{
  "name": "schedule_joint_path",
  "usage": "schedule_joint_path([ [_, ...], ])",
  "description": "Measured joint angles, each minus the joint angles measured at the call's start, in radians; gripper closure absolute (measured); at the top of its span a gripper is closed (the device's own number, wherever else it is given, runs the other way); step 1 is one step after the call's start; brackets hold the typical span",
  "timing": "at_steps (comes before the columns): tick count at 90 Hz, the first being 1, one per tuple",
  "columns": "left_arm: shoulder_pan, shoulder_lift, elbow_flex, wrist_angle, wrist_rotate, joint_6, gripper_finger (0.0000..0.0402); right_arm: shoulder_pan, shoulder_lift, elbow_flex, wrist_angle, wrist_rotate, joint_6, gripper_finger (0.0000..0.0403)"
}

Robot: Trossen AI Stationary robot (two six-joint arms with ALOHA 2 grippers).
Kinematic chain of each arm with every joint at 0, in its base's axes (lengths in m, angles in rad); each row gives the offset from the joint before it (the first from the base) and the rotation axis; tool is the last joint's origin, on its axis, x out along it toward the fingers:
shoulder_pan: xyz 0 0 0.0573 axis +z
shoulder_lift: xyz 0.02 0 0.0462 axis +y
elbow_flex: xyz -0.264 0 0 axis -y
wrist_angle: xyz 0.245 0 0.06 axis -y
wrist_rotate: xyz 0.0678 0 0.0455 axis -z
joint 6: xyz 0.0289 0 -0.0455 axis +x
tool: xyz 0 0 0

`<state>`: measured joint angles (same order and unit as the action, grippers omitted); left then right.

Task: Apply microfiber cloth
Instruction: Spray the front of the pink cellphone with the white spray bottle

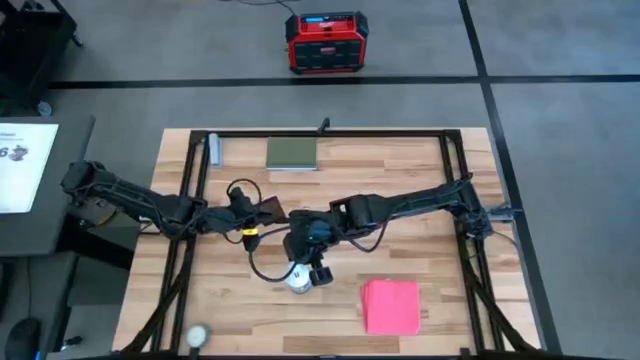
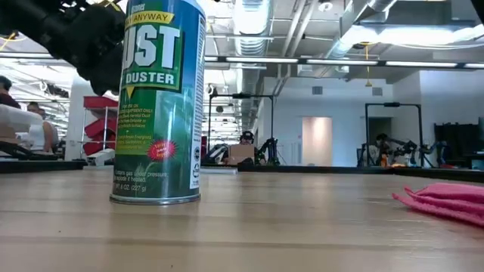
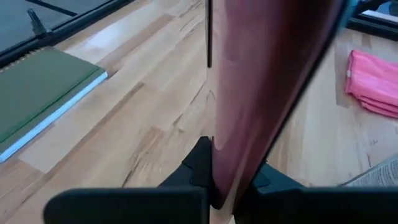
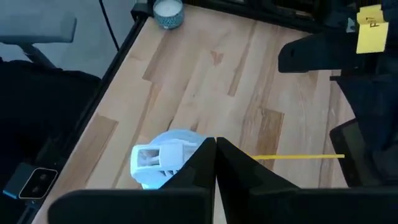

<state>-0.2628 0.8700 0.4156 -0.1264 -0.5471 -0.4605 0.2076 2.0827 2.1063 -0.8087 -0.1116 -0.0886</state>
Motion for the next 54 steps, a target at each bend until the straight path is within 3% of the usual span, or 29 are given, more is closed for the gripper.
schedule_joint_path([
  [54,-0.003,0.0,0.0,-0.002,0.0,0.011,0.0399,0.0,0.0,0.0,-0.022,0.0,-0.006,0.0403],
])
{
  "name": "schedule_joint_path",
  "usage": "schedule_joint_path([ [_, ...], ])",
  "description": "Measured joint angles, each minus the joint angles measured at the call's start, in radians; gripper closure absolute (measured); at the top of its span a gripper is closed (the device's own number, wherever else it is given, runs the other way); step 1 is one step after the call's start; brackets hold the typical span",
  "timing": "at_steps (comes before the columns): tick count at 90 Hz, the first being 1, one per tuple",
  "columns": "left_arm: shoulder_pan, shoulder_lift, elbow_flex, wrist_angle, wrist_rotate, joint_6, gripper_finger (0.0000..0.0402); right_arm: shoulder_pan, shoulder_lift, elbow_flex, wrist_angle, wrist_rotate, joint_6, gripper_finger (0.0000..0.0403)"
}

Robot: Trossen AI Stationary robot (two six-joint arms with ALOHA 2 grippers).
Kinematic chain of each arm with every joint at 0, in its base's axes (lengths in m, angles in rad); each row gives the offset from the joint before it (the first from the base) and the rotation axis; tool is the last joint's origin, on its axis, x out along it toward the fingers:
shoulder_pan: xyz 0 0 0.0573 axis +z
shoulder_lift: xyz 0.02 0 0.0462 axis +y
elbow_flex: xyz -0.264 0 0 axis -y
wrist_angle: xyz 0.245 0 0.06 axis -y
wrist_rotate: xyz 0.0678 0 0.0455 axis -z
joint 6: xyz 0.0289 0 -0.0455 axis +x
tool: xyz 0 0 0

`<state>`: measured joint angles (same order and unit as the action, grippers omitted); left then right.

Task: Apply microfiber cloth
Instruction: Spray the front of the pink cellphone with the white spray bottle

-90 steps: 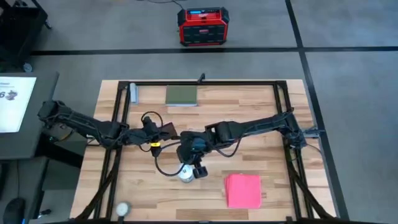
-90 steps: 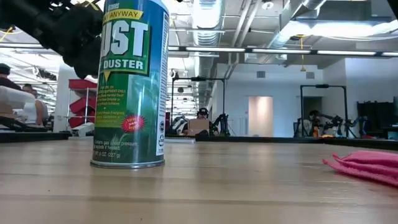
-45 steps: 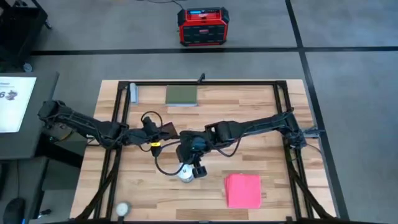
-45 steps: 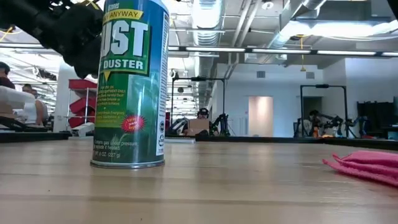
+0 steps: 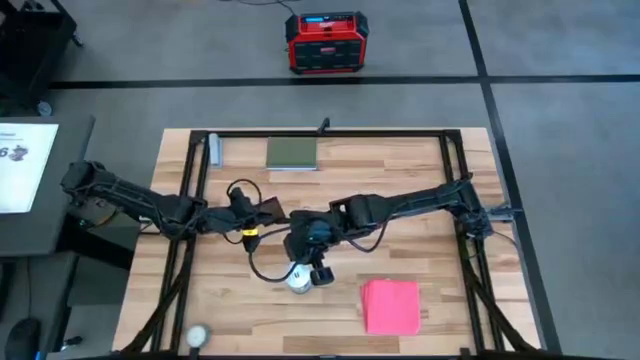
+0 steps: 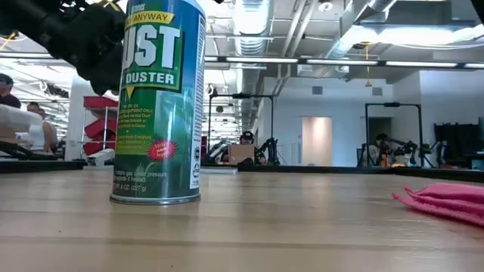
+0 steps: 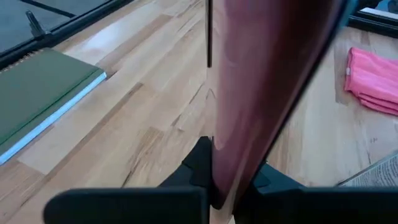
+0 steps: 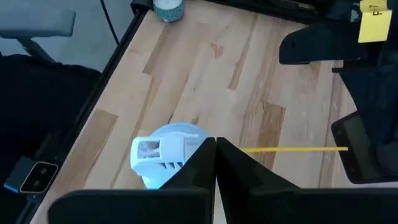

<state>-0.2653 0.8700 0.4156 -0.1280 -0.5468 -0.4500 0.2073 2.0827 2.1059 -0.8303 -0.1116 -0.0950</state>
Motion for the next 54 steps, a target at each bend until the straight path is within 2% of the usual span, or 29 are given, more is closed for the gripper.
schedule_joint_path([
  [54,-0.01,0.0,-0.001,0.005,-0.001,0.008,0.0399,-0.02,0.037,0.007,0.012,-0.012,-0.014,0.0403],
])
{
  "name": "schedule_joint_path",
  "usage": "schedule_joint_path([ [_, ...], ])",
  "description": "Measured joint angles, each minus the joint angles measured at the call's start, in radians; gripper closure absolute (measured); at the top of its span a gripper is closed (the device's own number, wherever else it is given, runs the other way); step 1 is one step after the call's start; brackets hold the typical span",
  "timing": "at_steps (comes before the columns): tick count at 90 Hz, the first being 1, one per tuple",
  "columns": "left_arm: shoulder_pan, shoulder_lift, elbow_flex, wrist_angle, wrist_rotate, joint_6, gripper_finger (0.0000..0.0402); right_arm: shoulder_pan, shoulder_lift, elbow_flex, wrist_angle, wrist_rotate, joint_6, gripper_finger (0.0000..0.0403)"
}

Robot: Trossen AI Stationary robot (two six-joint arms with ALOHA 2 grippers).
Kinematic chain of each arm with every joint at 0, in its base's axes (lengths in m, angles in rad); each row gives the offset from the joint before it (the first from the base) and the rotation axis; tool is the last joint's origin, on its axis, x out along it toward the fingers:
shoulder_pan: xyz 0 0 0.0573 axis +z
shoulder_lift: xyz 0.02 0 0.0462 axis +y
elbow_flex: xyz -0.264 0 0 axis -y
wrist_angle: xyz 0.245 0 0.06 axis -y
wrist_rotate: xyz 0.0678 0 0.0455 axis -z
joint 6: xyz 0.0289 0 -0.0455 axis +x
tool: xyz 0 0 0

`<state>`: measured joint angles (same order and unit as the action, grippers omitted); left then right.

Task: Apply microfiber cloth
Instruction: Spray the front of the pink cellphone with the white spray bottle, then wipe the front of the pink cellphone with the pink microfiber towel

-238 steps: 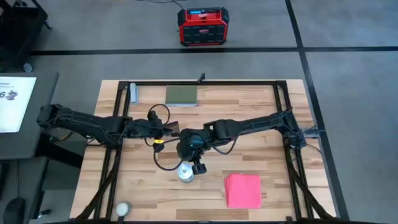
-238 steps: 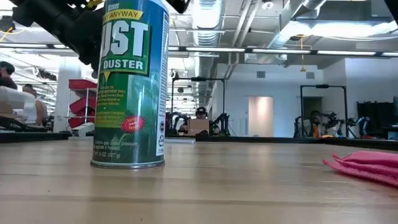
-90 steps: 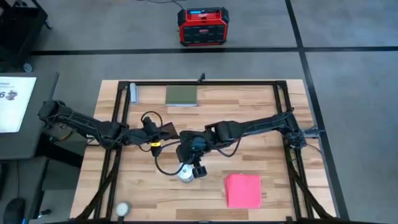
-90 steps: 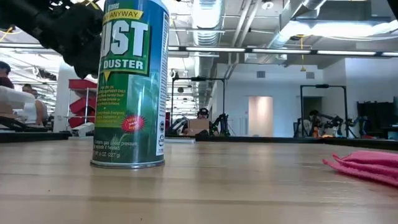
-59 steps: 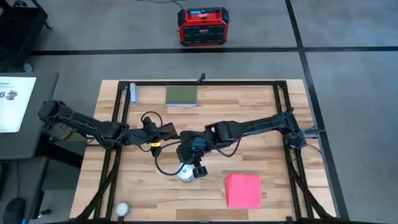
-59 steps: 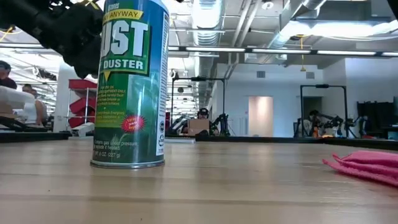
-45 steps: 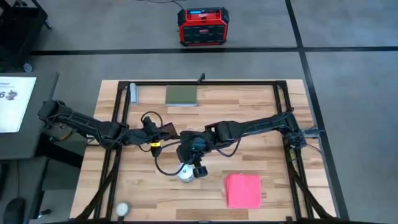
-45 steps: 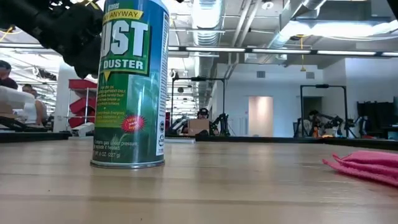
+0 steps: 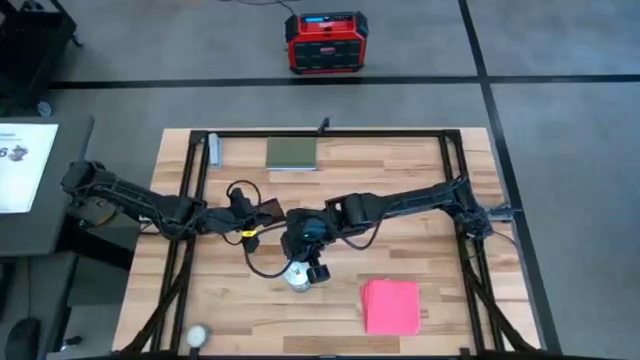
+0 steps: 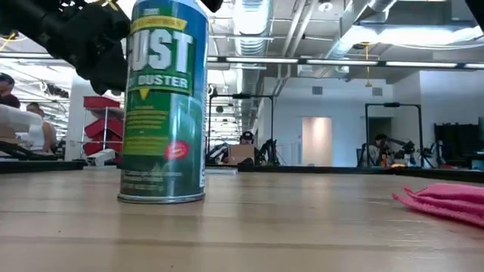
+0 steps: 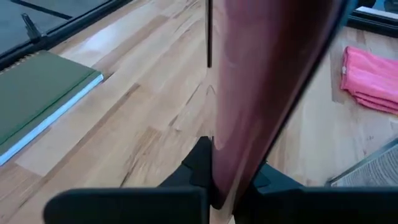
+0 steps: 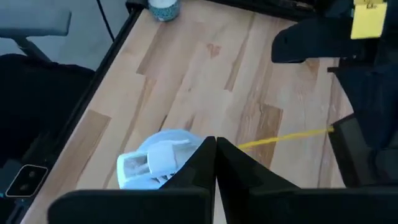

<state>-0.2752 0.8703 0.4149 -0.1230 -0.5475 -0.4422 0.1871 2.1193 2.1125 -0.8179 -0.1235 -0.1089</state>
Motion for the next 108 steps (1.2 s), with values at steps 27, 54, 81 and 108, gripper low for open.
schedule_joint_path([
  [27,-0.048,0.0,0.0,0.001,-0.03,-0.035,0.0399,0.0,0.009,-0.003,-0.022,-0.003,-0.002,0.0403],
  [54,-0.115,-0.009,0.0,-0.049,-0.138,-0.069,0.0399,-0.007,-0.007,-0.003,-0.021,0.107,-0.057,0.0403],
  [81,-0.074,-0.027,0.0,-0.044,-0.14,0.015,0.0399,-0.073,-0.197,-0.006,-0.264,0.29,-0.043,0.0403],
  [108,-0.057,-0.027,0.0,0.025,-0.117,0.117,0.0399,-0.047,-0.302,-0.163,-0.469,0.286,0.1,0.0403],
])
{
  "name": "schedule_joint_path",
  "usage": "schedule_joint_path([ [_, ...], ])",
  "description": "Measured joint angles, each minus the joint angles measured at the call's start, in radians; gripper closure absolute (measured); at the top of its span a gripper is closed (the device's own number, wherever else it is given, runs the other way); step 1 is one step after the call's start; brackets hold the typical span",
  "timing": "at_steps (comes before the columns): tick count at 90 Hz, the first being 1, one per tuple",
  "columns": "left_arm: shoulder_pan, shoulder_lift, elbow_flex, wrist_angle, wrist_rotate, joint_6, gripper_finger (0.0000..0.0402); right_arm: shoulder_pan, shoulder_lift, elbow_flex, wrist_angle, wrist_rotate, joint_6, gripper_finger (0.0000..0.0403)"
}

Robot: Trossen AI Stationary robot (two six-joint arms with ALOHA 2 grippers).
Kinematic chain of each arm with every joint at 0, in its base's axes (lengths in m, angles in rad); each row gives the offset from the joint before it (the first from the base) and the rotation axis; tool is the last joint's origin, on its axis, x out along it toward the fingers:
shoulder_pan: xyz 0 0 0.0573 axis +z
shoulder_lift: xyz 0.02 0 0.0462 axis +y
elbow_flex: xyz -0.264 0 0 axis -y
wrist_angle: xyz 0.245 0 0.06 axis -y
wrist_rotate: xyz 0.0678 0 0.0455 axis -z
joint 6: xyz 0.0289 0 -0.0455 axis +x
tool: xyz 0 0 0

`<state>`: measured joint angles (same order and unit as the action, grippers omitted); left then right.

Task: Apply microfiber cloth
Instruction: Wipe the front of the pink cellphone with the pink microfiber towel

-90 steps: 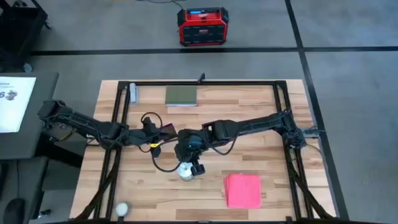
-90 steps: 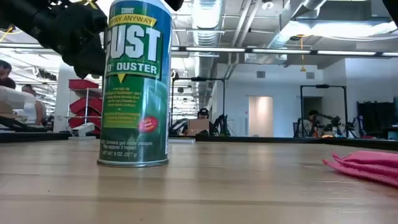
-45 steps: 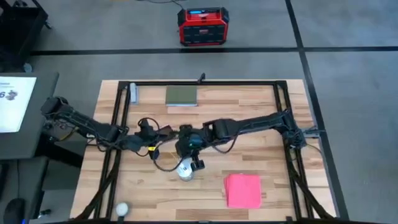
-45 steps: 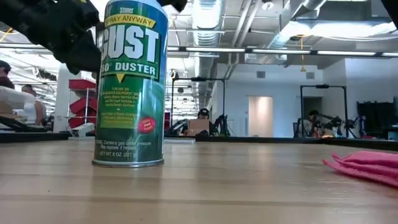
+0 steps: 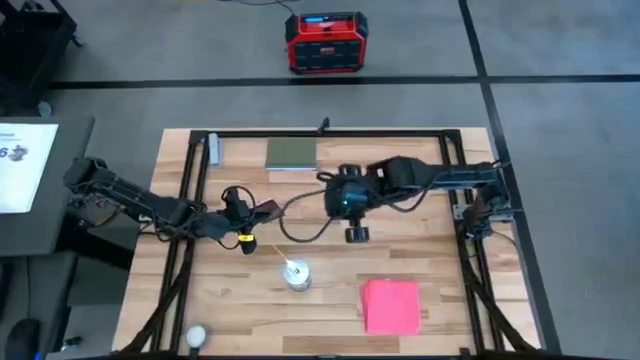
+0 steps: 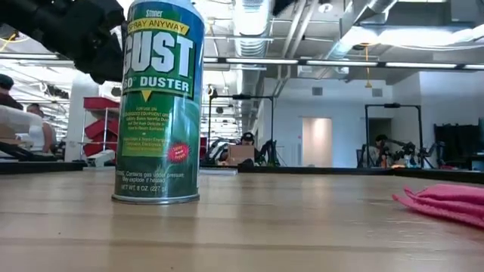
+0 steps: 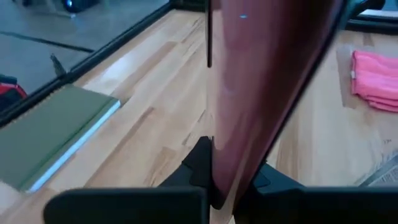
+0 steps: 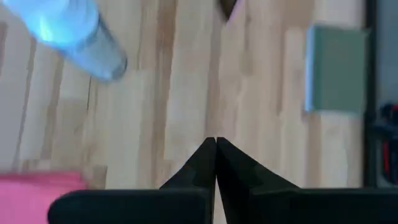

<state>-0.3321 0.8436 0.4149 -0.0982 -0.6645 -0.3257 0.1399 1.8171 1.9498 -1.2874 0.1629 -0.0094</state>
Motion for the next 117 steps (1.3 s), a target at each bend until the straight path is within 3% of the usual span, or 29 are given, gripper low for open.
schedule_joint_path([
  [25,0.087,0.0,0.0,0.01,0.098,0.048,0.0399,0.047,-0.327,-0.499,0.263,0.002,0.198,0.0403],
  [46,0.185,0.038,0.0,0.139,0.253,0.129,0.0399,0.121,-0.681,-0.942,0.651,0.026,0.317,0.0403],
  [64,0.285,0.165,0.001,0.258,0.417,0.149,0.0399,0.146,-0.807,-1.27,0.945,-0.006,0.443,0.0403],
  [92,0.371,0.385,0.001,0.515,0.565,0.19,0.0399,0.271,-0.761,-1.323,1.024,-0.063,0.635,0.0403],
  [117,0.393,0.452,0.001,0.593,0.611,0.184,0.0399,0.383,-0.595,-1.321,1.154,-0.166,0.74,0.0394],
])
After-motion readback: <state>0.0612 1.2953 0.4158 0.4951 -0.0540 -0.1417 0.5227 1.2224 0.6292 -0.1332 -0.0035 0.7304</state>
